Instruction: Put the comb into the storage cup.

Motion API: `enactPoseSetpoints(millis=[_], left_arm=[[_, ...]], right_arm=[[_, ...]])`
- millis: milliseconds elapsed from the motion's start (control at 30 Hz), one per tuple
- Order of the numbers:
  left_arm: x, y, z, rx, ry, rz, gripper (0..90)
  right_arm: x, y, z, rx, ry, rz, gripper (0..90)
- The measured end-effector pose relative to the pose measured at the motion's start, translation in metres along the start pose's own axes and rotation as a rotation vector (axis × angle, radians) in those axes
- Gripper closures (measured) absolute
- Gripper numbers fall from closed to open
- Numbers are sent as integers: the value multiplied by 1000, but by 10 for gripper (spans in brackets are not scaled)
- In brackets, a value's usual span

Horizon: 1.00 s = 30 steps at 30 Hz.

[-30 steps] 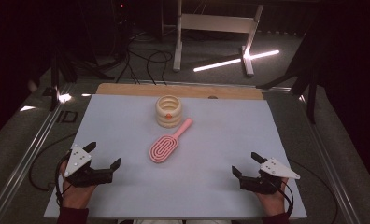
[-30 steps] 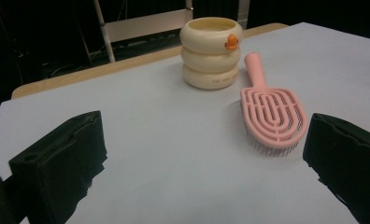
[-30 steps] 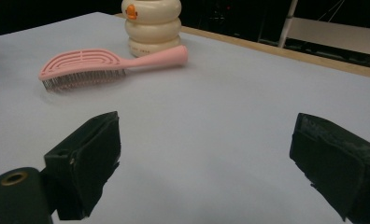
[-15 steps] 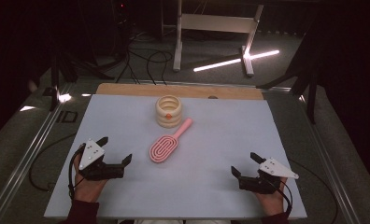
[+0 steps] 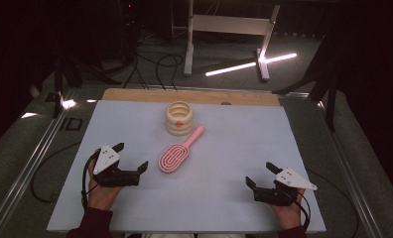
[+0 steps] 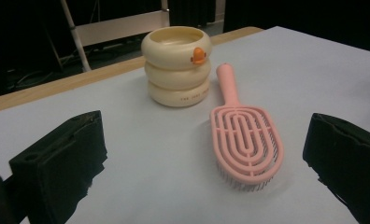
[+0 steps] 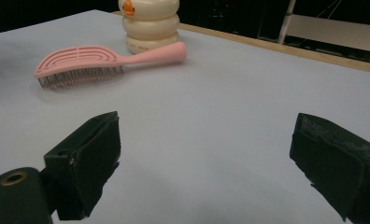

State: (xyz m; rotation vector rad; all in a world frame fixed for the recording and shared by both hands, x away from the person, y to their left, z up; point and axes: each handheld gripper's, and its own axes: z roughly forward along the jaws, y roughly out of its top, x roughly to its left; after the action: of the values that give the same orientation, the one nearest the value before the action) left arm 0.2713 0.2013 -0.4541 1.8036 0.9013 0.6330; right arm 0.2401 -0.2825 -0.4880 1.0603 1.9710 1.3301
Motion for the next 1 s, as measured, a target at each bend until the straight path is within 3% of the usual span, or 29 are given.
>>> enactPoseSetpoints(millis=[1000], left_arm=[[-14, 9, 43, 53, -87, 2, 0]], right_arm=[[0, -2, 3, 11, 7, 6, 88]])
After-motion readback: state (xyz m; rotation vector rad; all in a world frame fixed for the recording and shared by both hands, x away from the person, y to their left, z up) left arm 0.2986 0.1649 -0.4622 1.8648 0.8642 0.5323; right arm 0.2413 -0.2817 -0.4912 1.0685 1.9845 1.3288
